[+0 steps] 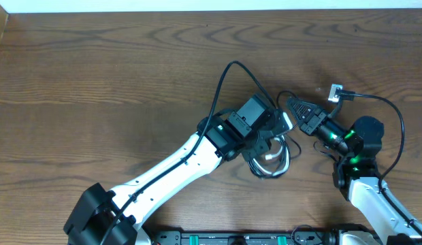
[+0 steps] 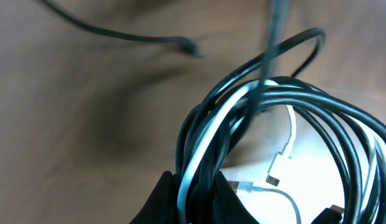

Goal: Untangle cables

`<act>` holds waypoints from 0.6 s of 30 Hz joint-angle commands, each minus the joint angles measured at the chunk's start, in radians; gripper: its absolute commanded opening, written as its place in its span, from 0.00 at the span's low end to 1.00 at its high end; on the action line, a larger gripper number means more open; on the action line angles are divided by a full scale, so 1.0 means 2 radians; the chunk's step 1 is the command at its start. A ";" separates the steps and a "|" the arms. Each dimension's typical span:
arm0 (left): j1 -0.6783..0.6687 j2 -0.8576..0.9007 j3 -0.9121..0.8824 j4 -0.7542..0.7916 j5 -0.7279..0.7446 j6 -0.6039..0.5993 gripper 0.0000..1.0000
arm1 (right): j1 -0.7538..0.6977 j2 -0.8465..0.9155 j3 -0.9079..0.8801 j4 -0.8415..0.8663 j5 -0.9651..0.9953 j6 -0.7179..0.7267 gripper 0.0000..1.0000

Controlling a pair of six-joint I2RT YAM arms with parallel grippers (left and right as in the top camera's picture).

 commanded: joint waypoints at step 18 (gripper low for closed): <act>0.009 -0.002 0.002 0.078 -0.114 -0.180 0.08 | -0.004 -0.002 0.004 -0.135 -0.011 -0.090 0.17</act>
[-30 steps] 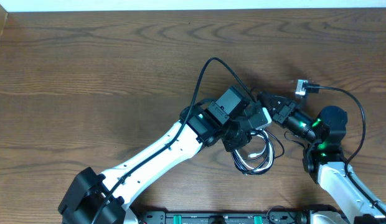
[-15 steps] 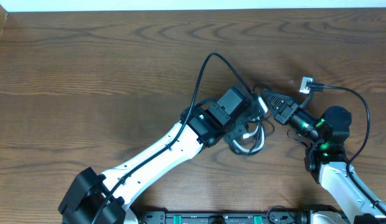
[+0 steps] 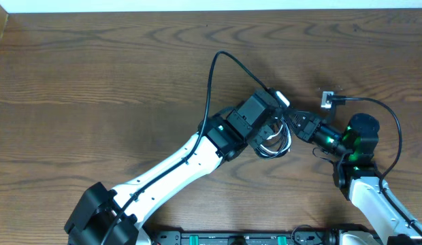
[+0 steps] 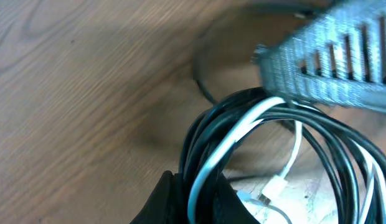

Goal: Untangle cables

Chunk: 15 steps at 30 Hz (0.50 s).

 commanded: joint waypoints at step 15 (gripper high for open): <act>0.076 -0.004 0.004 -0.018 -0.021 -0.391 0.08 | -0.004 -0.001 0.000 -0.114 0.064 -0.059 0.96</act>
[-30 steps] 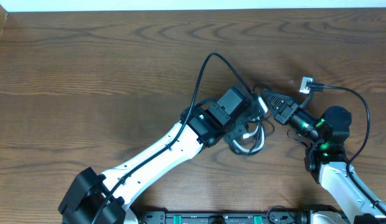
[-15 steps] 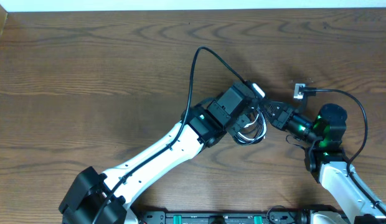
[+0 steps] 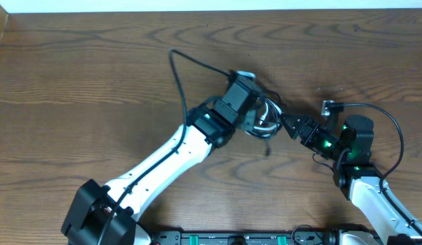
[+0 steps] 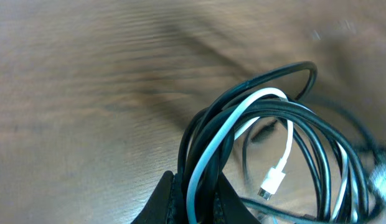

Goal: Untangle cables

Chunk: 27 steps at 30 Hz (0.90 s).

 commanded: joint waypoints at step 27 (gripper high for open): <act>0.043 -0.004 0.004 -0.057 0.100 -0.287 0.08 | 0.057 -0.001 0.000 0.037 -0.061 0.274 0.99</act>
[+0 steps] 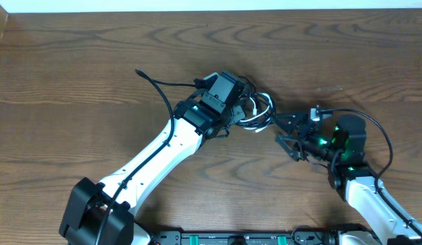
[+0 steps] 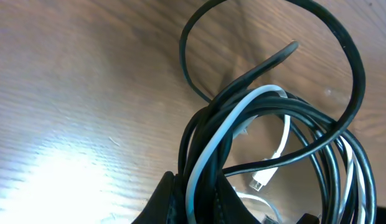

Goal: Untangle cables

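Observation:
A tangled bundle of black and white cables [image 1: 261, 112] hangs from my left gripper [image 1: 245, 111], which is shut on several strands [image 2: 196, 180] above the wooden table [image 1: 75, 61]. A black loop [image 2: 274, 25] rises over the bundle and a white USB plug [image 2: 260, 183] dangles inside it. One black tail [image 1: 158, 84] trails left across the table. My right gripper [image 1: 282, 131] sits just right of the bundle, fingers spread, nothing clearly between them. Another black cable [image 1: 380, 139] with a small plug [image 1: 316, 109] arcs round the right arm.
The left arm [image 1: 150, 160] stretches diagonally from the front left to the table's middle. The right arm [image 1: 354, 180] comes in from the front right. The table's back edge [image 1: 211, 9] runs along the top.
My left gripper has carried the bundle further left, and the black tail now reaches further left. The right gripper has also shifted left, and its fingers now stand apart.
The left gripper held the bundle low on the table near the middle right, with the right gripper pointing at it. At each later moment the bundle was further left and back, the black tail swinging left with it, while the right gripper stayed close beside it.

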`<act>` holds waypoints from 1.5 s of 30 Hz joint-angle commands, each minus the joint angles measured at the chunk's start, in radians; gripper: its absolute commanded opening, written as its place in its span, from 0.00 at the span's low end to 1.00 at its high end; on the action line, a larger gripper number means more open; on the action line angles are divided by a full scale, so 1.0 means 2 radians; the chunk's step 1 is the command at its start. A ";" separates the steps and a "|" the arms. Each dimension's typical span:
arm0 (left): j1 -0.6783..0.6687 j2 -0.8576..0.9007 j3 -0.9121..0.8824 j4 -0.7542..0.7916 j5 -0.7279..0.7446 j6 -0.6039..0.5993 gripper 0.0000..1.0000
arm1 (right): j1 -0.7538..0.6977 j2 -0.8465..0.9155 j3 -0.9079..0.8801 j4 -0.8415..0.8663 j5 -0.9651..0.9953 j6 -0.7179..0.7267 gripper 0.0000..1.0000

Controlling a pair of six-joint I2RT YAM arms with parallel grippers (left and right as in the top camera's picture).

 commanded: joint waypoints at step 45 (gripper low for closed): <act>0.001 -0.004 0.004 -0.091 0.117 0.140 0.83 | -0.058 -0.001 0.000 0.062 -0.119 -0.044 0.01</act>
